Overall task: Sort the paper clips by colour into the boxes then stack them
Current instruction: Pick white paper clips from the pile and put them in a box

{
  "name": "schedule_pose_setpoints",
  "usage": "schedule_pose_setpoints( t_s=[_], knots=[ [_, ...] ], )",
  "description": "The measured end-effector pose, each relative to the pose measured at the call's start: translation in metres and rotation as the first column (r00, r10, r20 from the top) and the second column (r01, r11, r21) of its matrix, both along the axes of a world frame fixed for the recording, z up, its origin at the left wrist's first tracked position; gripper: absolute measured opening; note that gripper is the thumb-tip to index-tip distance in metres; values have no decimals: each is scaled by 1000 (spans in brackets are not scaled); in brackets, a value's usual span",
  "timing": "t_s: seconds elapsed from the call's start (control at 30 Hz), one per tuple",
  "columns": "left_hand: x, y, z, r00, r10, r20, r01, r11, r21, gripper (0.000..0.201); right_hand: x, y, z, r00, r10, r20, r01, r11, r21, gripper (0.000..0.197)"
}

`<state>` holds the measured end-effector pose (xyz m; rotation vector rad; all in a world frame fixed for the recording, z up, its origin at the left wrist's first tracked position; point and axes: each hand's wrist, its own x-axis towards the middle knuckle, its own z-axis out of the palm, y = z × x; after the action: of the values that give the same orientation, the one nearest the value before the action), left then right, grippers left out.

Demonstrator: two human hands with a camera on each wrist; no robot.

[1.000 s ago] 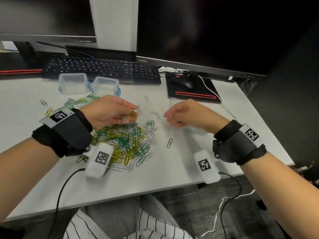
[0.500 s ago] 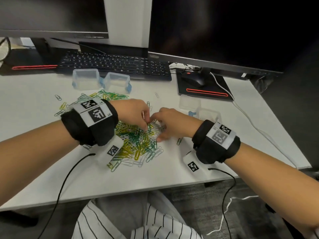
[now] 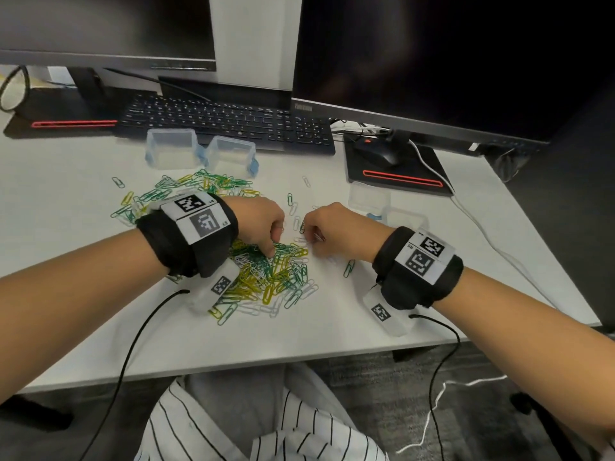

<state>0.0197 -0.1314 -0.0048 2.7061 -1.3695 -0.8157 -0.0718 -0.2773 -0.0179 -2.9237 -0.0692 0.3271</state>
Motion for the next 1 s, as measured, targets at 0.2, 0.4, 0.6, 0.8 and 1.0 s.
schedule_pose_setpoints(
  t_s=[0.2, 0.4, 0.6, 0.8, 1.0],
  knots=[
    [-3, 1, 2, 998, 57, 3, -56, 990, -129, 22, 0, -21, 14, 993, -112, -19, 114, 976, 185, 6],
    [-1, -12, 9, 998, 69, 0, -66, 962, -265, 16, -33, -65, 83, 943, -331, 20, 288, 848, 445, 3],
    [-4, -38, 4, 999, -9, 40, 19, 971, -238, 17, -54, -99, 92, 889, -456, -38, 450, 858, 248, 5],
    [-4, -45, -5, 994, -88, 70, 100, 973, -206, 19, -54, -79, 81, 889, -451, 83, 431, 883, 186, 16],
    [-7, -47, -7, 984, -128, 122, 148, 974, -172, 8, -30, -24, 27, 998, -55, -8, 56, 998, 35, 29]
  ],
)
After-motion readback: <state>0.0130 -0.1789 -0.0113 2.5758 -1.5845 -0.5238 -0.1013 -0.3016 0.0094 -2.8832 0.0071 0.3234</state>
